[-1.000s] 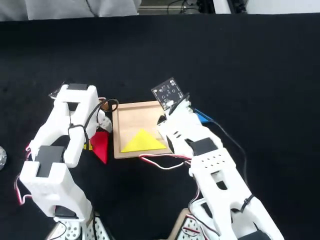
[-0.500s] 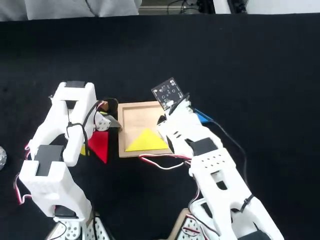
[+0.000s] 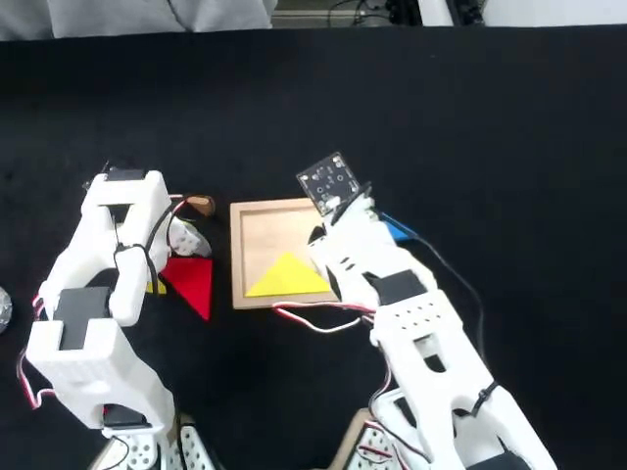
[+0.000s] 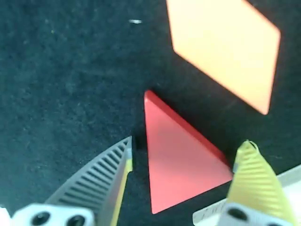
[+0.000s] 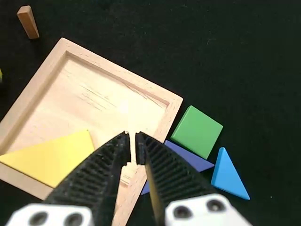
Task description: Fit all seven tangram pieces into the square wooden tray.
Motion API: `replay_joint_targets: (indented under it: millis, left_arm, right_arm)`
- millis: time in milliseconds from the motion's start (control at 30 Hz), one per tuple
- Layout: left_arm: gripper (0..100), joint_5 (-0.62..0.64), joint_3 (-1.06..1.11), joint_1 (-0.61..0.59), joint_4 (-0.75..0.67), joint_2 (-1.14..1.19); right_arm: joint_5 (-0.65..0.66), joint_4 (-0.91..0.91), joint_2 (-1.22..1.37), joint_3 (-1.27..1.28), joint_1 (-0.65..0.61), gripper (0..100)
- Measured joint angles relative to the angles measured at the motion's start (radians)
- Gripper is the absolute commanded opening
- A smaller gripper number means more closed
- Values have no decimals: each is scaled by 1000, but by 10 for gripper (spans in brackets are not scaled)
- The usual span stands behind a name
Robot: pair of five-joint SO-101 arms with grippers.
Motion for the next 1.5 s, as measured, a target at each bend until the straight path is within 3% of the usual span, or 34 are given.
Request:
replay_joint_targets:
  millis: [233, 533, 1367, 1500]
  left_arm:
    - [488, -12, 23, 31, 0, -2]
    - [489, -14, 28, 109, 40, 3]
    - [488, 41, 40, 64, 5, 3]
    - [395, 41, 40, 64, 3, 3]
  right_arm:
    - [0, 0, 0, 0, 0, 38]
    - [0, 0, 0, 0, 0, 38]
    - [0, 0, 0, 0, 0, 38]
    - [0, 0, 0, 0, 0, 38]
